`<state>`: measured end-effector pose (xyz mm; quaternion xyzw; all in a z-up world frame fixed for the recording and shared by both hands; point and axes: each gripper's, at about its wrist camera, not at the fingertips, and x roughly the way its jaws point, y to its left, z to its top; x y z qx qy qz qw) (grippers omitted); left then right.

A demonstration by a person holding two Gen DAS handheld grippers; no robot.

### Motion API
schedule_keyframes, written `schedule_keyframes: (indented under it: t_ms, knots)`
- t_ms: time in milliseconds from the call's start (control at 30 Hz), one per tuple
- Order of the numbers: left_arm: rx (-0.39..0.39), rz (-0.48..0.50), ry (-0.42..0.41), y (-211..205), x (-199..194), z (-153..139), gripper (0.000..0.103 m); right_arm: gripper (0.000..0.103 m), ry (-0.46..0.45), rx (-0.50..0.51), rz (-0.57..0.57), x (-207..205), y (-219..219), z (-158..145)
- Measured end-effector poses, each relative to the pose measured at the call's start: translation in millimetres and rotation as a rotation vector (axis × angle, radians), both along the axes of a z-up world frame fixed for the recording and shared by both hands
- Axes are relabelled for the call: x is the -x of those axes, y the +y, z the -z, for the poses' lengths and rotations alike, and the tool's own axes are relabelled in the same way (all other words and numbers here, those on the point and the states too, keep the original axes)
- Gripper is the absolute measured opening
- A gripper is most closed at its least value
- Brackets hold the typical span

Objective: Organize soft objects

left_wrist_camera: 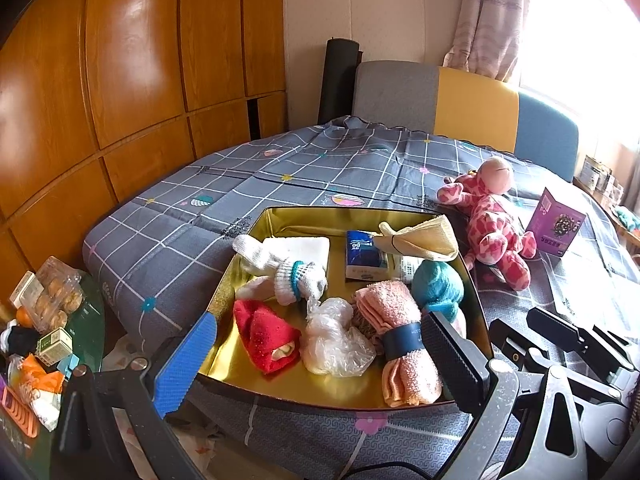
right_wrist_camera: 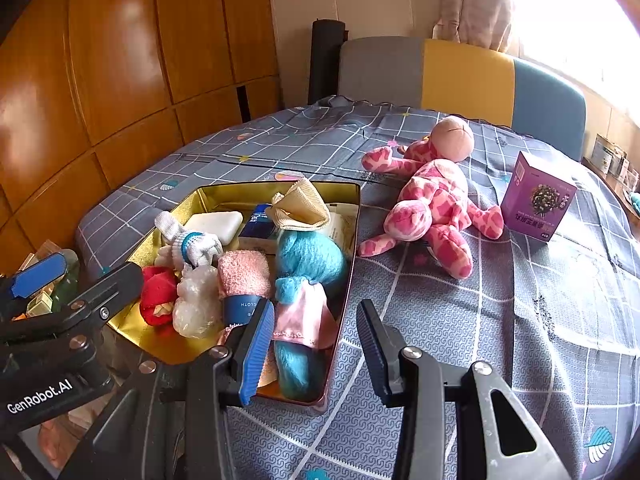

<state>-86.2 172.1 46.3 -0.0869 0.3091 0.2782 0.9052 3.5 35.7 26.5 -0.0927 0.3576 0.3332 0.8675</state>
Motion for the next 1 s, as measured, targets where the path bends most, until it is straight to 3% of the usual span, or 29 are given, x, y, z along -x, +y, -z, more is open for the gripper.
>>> schedule_keyframes:
  t_ms: [1000]
  knots:
    - [0.004,-0.008,0.002,1.2,1.1,0.8,0.103,0.043,0.001,-0.004,0.001,1.3,-0.2,0.1]
